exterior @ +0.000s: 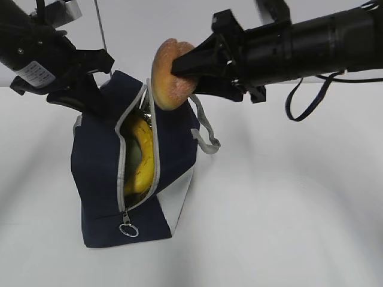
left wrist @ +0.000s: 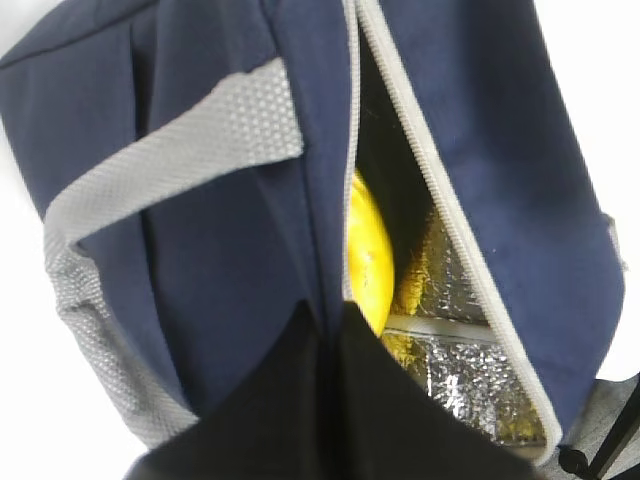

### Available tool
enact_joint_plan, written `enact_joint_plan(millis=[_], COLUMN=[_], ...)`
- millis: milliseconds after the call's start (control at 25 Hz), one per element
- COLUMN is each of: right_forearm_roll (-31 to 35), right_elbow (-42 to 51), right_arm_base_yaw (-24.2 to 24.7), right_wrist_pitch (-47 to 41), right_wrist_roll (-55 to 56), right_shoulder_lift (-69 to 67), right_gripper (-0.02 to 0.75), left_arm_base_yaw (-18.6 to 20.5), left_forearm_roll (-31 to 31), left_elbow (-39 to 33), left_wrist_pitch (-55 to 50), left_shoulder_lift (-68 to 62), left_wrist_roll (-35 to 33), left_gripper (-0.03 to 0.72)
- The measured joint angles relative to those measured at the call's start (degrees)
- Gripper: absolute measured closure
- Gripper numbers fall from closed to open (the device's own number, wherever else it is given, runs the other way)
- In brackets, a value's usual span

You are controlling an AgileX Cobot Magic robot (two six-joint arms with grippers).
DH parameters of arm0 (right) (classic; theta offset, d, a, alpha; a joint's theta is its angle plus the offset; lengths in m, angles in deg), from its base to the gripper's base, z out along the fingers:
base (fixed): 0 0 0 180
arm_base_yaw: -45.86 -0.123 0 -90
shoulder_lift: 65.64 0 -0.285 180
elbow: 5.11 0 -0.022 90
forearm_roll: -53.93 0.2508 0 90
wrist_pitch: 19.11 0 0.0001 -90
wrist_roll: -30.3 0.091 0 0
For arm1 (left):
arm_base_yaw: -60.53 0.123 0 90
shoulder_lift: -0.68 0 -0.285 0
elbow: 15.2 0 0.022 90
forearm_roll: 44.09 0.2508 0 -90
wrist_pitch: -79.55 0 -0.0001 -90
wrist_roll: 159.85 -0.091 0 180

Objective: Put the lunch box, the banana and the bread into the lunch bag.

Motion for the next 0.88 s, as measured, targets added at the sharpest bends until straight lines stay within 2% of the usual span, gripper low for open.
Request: enact_joint_plan(millis=[240,560,680,800,880], right_forearm_roll=[0.08,0.83,1.18,1.26,1.26], right_elbow=[0.00,-0.35,-1.70,-3.45,-4.33], right_arm_base_yaw=[-5.60,-6.23,-6.23,-6.23,-6.23], right_wrist_pitch=[2.72,2.35,0.45,-1.56,-2.68], right_wrist_roll=[-0.13,-0.01,0.07,0.07,0.07], right_shoulder_lift=[-4.90,-11.16,-12.58,-13.23,-13.23], right_gripper=[0.406,0.393,0.312,0.178,0.128], left_arm_base_yaw=[0.00,0.00,0.00,0.00,0.00], left_forearm_roll=[0.00,0.00,0.00,0.00,0.00], left_elbow=[0.00,0.00,0.00,0.00,0.00], left_wrist_pitch=[0.16,0.16,0.16,0.16,0.16], left_shoulder_lift=[0.00,0.00,0.00,0.00,0.00], left_wrist_roll=[0.00,0.00,0.00,0.00,0.00], left_gripper=[0.691,0.691,0.691,0.691,0.691])
